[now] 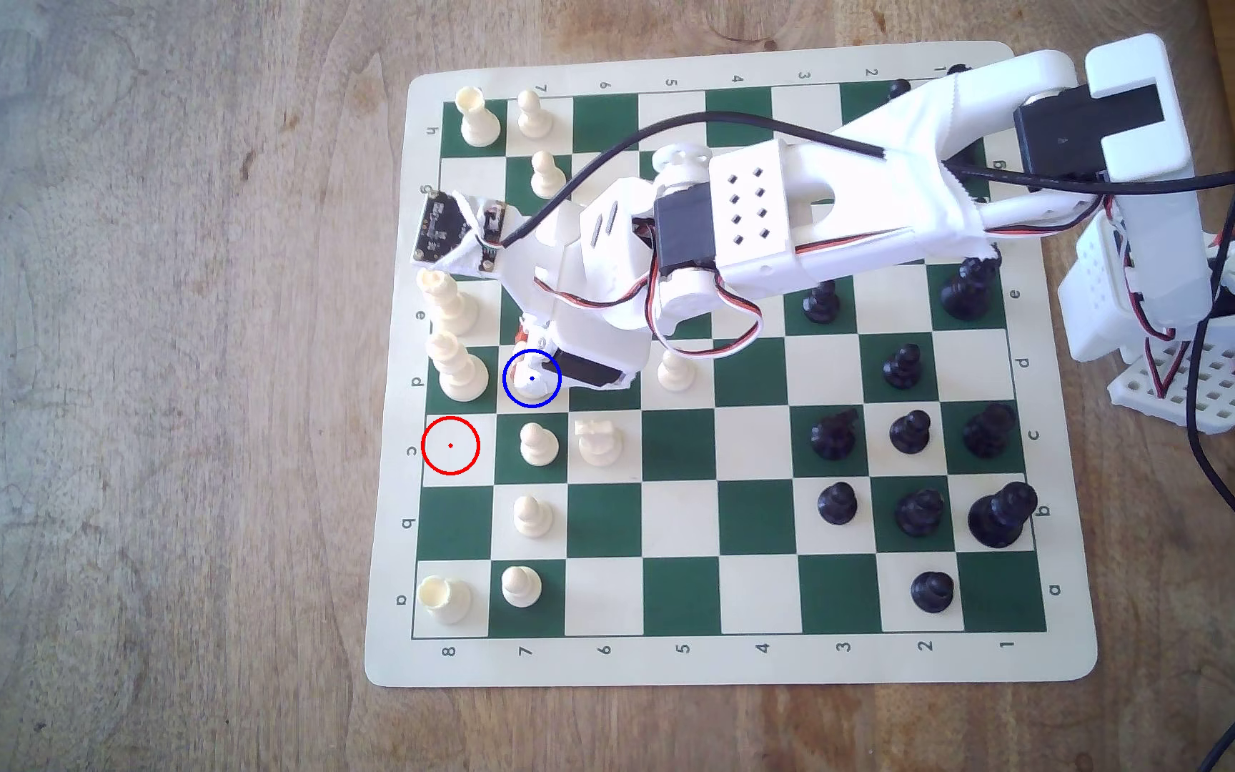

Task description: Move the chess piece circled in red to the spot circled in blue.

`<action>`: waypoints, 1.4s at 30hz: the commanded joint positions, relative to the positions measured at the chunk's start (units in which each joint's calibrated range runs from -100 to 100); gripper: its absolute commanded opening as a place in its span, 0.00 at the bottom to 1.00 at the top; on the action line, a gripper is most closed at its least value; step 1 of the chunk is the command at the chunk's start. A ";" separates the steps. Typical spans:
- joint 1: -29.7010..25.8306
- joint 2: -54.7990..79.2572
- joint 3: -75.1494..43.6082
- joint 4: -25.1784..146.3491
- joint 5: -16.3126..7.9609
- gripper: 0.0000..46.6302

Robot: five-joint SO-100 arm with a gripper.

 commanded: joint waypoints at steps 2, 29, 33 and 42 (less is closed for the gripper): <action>-0.25 -0.82 -2.48 -0.80 -0.20 0.04; 0.14 -2.09 -2.48 2.07 0.10 0.30; 0.38 -3.20 -2.48 2.81 0.10 0.31; 0.30 -9.39 -3.29 7.23 -0.15 0.33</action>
